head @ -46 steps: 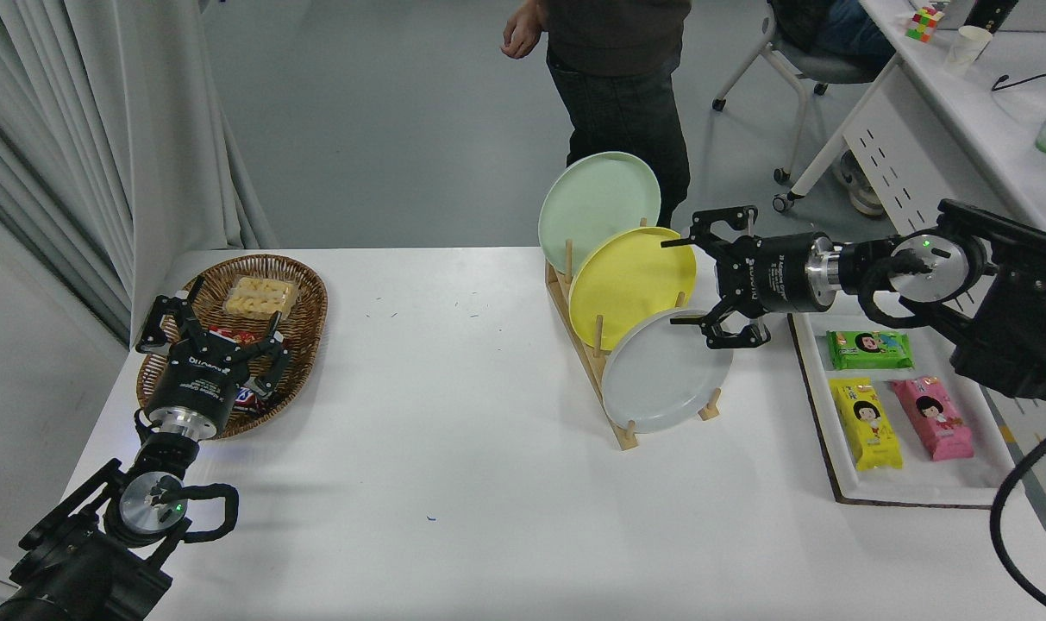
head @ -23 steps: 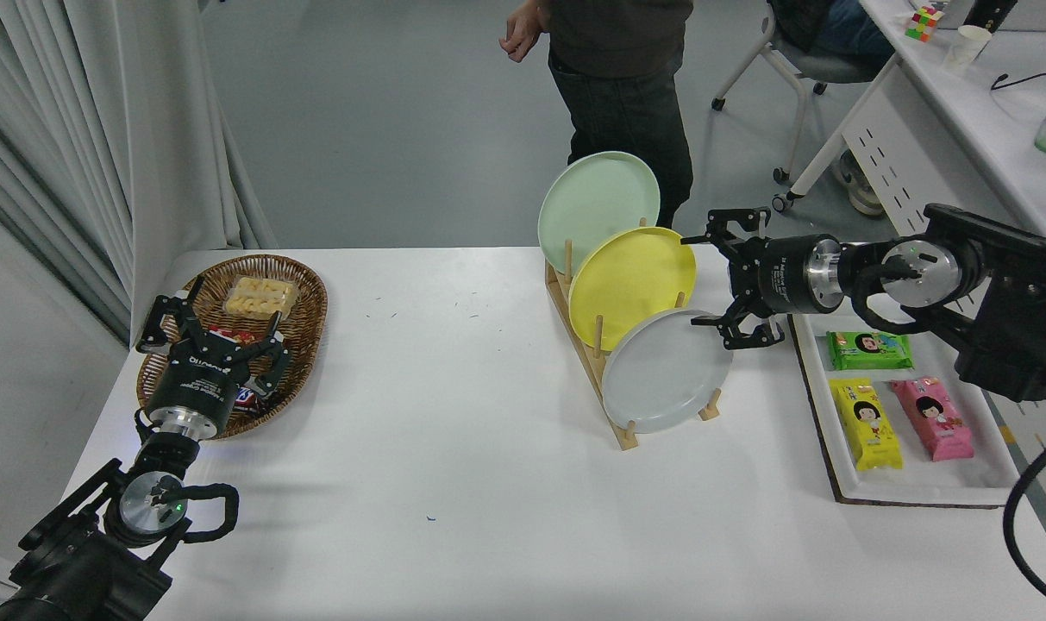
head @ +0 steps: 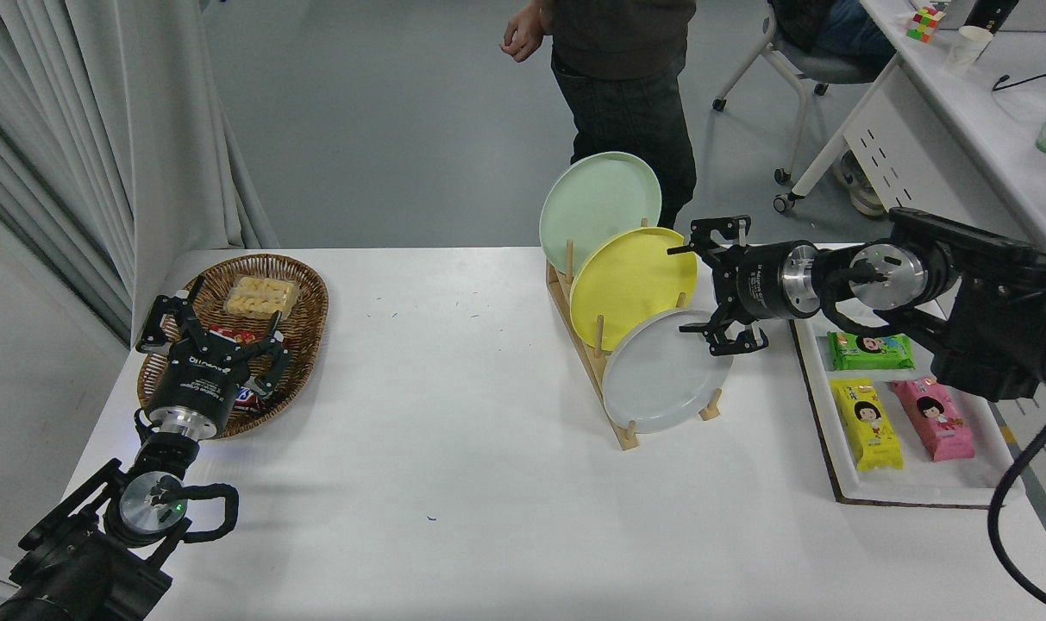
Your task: Place the plate on the table
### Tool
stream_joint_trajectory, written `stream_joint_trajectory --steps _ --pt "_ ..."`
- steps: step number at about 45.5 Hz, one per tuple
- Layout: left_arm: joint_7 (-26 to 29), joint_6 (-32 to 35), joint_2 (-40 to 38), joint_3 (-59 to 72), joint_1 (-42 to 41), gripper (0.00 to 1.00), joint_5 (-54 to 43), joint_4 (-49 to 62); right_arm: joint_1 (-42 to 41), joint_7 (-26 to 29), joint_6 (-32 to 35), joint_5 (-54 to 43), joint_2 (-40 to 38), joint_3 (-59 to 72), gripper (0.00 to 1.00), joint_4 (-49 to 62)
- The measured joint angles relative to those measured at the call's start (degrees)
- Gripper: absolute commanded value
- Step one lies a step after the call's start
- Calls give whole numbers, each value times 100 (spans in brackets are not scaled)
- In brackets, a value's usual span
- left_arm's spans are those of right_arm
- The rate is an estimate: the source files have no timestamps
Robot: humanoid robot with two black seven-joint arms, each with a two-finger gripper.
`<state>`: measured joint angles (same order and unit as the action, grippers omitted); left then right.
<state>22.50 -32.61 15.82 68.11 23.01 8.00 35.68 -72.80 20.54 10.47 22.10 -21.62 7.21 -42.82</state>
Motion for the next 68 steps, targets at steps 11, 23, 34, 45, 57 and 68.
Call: stream_joint_trajectory --steps 11,23,34,45,57,68 --pt "0 0 0 0 0 98 0 0 -95 -2 -277 7 144 29 97 -43" --pt "0 0 0 0 0 98 0 0 -262 8 -684 64 139 180 98 -329" --pt "0 0 0 0 0 98 0 0 -353 10 -1078 153 -48 412 99 -795" --pt "0 0 0 0 0 98 0 0 -506 18 -1278 520 -236 674 98 -1081" --pt "0 0 0 0 0 98 0 0 -631 20 -1360 771 -315 888 94 -1210" --pt "0 0 0 0 0 98 0 0 -613 20 -1404 828 -316 912 86 -1222"
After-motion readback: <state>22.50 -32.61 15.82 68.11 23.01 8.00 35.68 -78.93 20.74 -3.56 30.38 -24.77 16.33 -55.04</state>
